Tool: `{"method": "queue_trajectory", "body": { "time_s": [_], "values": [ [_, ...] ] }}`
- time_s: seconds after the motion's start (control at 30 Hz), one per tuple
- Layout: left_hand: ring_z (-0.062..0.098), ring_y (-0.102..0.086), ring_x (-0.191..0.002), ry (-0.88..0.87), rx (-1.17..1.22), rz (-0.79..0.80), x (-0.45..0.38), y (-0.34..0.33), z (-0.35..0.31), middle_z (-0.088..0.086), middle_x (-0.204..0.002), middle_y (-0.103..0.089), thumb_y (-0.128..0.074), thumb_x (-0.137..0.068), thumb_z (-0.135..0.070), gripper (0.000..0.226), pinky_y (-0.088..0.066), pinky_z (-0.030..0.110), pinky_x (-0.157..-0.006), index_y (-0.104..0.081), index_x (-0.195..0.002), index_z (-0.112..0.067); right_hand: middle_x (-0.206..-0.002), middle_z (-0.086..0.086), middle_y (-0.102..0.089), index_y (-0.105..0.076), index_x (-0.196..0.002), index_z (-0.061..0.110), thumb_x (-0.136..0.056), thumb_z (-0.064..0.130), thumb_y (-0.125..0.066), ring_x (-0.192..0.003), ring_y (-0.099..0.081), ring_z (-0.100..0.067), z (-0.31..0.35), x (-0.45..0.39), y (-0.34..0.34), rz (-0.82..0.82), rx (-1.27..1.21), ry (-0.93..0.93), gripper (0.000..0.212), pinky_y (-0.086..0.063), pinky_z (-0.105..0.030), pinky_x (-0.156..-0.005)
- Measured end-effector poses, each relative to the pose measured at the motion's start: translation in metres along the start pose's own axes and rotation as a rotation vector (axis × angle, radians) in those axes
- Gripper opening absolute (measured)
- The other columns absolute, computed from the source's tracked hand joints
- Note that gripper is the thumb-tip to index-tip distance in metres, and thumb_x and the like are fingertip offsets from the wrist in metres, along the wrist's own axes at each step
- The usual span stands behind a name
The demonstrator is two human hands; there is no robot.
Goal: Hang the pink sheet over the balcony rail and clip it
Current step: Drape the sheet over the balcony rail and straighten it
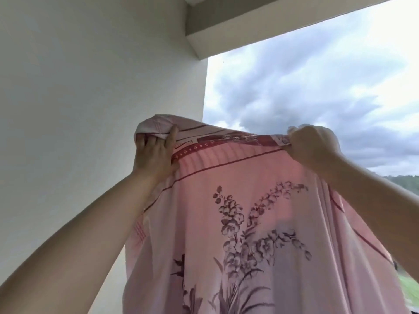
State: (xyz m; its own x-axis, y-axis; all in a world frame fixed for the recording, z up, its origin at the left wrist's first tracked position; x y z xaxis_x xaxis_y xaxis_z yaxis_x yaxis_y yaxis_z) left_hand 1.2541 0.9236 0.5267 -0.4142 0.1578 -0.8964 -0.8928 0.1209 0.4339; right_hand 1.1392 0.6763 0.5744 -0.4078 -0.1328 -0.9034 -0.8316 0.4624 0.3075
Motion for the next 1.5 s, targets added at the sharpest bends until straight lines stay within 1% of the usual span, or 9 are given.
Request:
{"method": "queue_trajectory", "body": {
  "time_s": [0.33,0.47,0.57,0.7,0.8,0.9,1.17,1.33,1.5],
  "values": [
    [0.036,-0.017,-0.138,-0.186,0.092,0.012,-0.130,-0.126,-0.014,0.021,-0.150,-0.021,-0.052,-0.085,-0.033,0.079,-0.009,0.049,-0.113,-0.002,-0.145,-0.017,-0.108,-0.014,-0.063,-0.057,-0.105,0.005,-0.083,0.003,-0.042,-0.098,-0.061,-0.034,0.036,-0.074,-0.135,0.213,0.210,-0.108,0.027,-0.047,-0.033,-0.070],
    [0.026,-0.050,-0.118,-0.432,0.235,0.735,-0.084,-0.270,-0.069,0.009,-0.135,-0.049,-0.062,-0.078,-0.032,0.058,-0.041,0.036,-0.101,-0.040,-0.130,-0.022,-0.079,-0.002,-0.059,-0.065,-0.093,0.009,-0.086,0.020,-0.043,-0.080,-0.057,-0.025,0.069,-0.034,-0.243,0.775,0.199,0.101,0.025,-0.047,-0.030,-0.071],
    [0.021,-0.043,-0.125,-0.554,0.117,1.181,-0.023,-0.320,-0.076,0.002,-0.139,-0.044,-0.049,-0.088,-0.043,0.048,-0.037,0.034,-0.105,-0.046,-0.129,-0.016,-0.059,0.003,-0.043,-0.061,-0.083,0.009,-0.085,0.033,-0.050,-0.070,-0.047,-0.021,0.091,-0.014,-0.270,0.935,0.162,0.218,0.027,-0.039,-0.026,-0.062],
    [0.022,-0.041,-0.128,-0.657,0.167,1.025,-0.022,-0.293,-0.096,0.004,-0.141,-0.041,-0.041,-0.093,-0.041,0.047,-0.034,0.035,-0.104,-0.046,-0.130,-0.013,-0.062,0.005,-0.045,-0.063,-0.089,0.008,-0.083,0.025,-0.058,-0.055,-0.041,-0.010,0.099,0.025,-0.294,1.242,0.045,0.131,0.018,-0.035,-0.017,-0.051],
    [0.020,-0.044,-0.124,-0.686,0.364,0.960,-0.020,-0.266,-0.113,0.003,-0.138,-0.046,-0.043,-0.092,-0.038,0.041,-0.035,0.036,-0.106,-0.047,-0.128,-0.017,-0.090,-0.002,-0.062,-0.059,-0.110,0.010,-0.087,0.030,-0.054,-0.076,-0.056,-0.015,0.099,0.044,-0.291,1.383,-0.083,-0.014,0.031,-0.049,-0.022,-0.065],
    [0.020,-0.051,-0.117,-0.688,0.496,0.846,-0.021,-0.228,-0.111,0.005,-0.130,-0.054,-0.042,-0.093,-0.036,0.037,-0.039,0.034,-0.102,-0.052,-0.122,-0.014,-0.106,-0.008,-0.063,-0.053,-0.118,0.007,-0.091,0.032,-0.047,-0.087,-0.058,-0.017,0.106,0.029,-0.268,1.289,-0.211,-0.019,0.037,-0.051,-0.027,-0.075],
    [0.004,-0.048,-0.063,-0.772,0.821,0.820,0.072,-0.139,-0.122,-0.012,-0.072,-0.053,-0.041,-0.082,-0.054,0.029,-0.036,0.014,-0.058,-0.054,-0.084,-0.028,-0.070,0.003,-0.062,-0.063,-0.096,0.005,-0.090,0.027,-0.049,-0.061,-0.057,-0.009,0.126,0.045,-0.170,0.939,-0.451,0.086,0.027,-0.048,-0.019,-0.068],
    [0.019,-0.047,-0.103,-0.569,0.770,0.342,0.079,-0.107,-0.112,0.006,-0.104,-0.058,-0.046,-0.091,-0.032,0.030,-0.038,0.035,-0.093,-0.064,-0.110,-0.016,-0.056,0.001,-0.049,-0.053,-0.061,0.011,-0.089,0.033,-0.048,-0.048,-0.040,-0.011,0.109,0.096,-0.123,0.707,-0.420,0.145,0.036,-0.040,-0.022,-0.053],
    [0.021,-0.040,-0.114,-0.403,0.600,0.347,0.091,-0.099,-0.109,0.003,-0.112,-0.051,-0.042,-0.091,-0.042,0.037,-0.031,0.039,-0.095,-0.056,-0.120,-0.025,-0.086,-0.010,-0.069,-0.065,-0.088,0.009,-0.078,0.042,-0.059,-0.080,-0.063,-0.027,0.072,0.142,-0.086,0.383,-0.279,0.134,0.035,-0.055,-0.038,-0.073]
  ]
}}
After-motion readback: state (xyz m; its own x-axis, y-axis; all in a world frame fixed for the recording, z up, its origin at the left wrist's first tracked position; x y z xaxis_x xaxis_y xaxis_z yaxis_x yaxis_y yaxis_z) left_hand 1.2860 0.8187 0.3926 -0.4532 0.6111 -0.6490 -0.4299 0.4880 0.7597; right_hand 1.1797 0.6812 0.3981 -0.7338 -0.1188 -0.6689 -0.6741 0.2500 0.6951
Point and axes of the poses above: each hand's wrist, its own x-axis away from the middle knuckle, its own y-axis out of the back of the hand, z = x × y, the point moved 10 cm from there along -x, towards the middle knuckle
